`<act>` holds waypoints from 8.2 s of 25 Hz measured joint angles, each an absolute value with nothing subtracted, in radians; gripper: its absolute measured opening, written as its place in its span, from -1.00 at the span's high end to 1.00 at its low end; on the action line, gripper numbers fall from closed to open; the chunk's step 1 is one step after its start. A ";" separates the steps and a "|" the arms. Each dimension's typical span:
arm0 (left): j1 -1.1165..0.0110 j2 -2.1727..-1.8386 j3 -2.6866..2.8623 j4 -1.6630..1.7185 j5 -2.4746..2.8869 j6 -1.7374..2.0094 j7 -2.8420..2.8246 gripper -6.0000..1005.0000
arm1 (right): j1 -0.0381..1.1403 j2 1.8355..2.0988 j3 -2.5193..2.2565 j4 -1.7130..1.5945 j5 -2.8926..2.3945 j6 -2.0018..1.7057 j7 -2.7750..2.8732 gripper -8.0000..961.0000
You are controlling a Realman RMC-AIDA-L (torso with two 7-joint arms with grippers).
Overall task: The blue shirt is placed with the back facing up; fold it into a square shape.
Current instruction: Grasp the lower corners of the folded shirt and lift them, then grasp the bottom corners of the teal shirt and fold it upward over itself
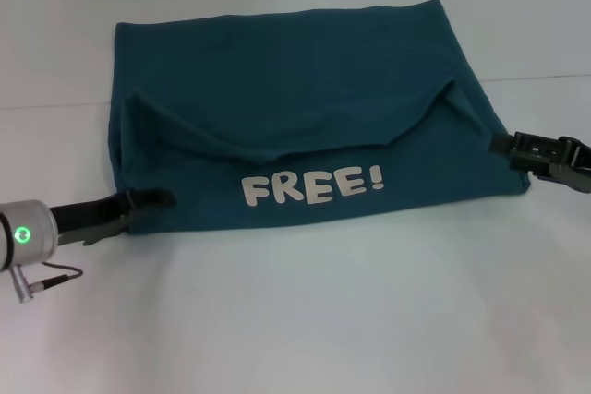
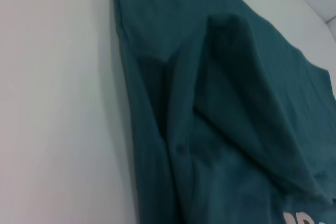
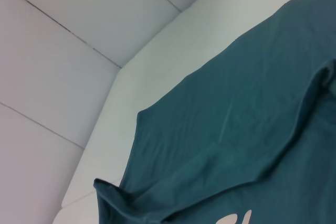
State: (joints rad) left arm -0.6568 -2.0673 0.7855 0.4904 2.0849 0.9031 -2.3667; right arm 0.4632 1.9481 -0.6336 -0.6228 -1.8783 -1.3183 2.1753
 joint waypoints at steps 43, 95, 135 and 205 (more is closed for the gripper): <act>-0.657 -2.066 0.778 0.537 2.088 0.956 -2.432 0.97 | 0.734 1.922 -0.697 -0.625 -2.529 -1.044 2.426 -0.59; -0.580 -2.008 0.754 0.740 2.235 1.456 -2.504 0.97 | 0.651 1.920 -0.697 -0.852 -2.532 -1.569 2.509 0.93; -0.641 -1.899 0.504 0.886 2.437 1.975 -2.501 0.97 | 0.522 1.765 -0.513 -0.805 -2.108 -1.985 2.462 0.93; -0.808 -1.980 0.747 0.674 2.439 0.970 -2.695 0.97 | 0.752 2.003 -0.760 -0.596 -2.261 -0.701 2.453 0.91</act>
State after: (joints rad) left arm -0.8080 -1.9798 0.7470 0.6739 2.4392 0.9699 -2.6950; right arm 0.7521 2.0034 -0.7597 -0.5957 -2.2609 -0.7007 2.4528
